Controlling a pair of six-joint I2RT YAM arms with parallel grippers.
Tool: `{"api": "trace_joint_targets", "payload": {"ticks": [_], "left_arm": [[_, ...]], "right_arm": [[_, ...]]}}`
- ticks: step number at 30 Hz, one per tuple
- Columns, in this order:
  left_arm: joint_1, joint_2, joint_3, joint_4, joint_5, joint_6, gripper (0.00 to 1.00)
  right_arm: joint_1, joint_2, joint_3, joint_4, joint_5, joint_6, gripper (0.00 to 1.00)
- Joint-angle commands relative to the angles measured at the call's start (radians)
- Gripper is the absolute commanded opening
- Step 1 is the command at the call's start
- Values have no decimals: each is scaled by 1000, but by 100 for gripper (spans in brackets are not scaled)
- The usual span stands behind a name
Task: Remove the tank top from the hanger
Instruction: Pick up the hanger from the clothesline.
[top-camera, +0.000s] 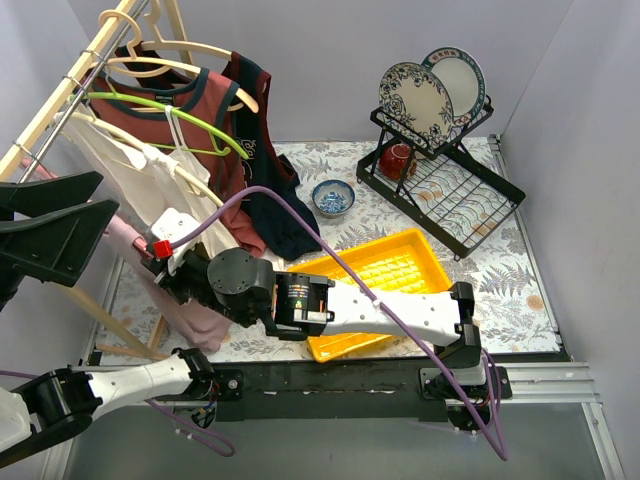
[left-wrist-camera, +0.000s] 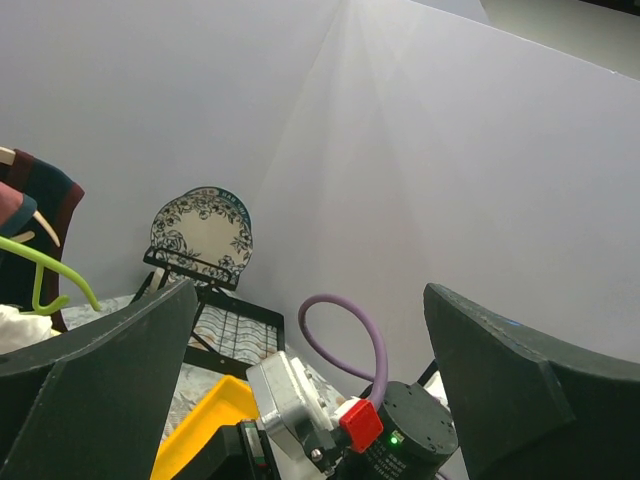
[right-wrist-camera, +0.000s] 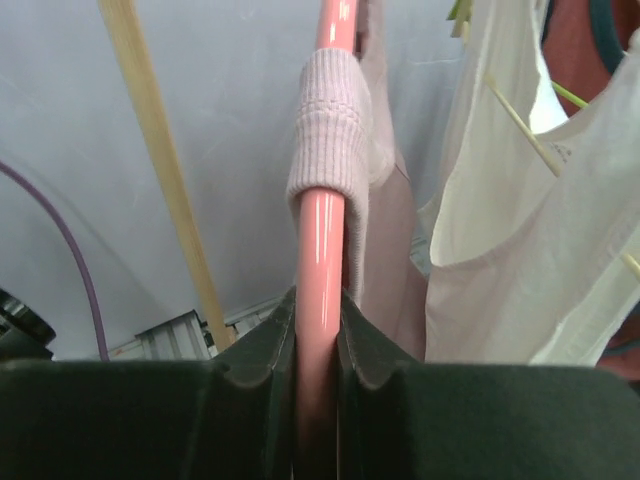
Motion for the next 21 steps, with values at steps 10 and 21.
{"api": "trace_joint_targets", "payload": {"ticks": [10, 21], "left_arm": [[-6, 38, 20, 21, 1, 15, 98], [-4, 27, 25, 75, 32, 3, 98]], "right_arm": [[4, -72, -104, 381, 107, -145, 1], [4, -132, -170, 575, 79, -201, 1]]}}
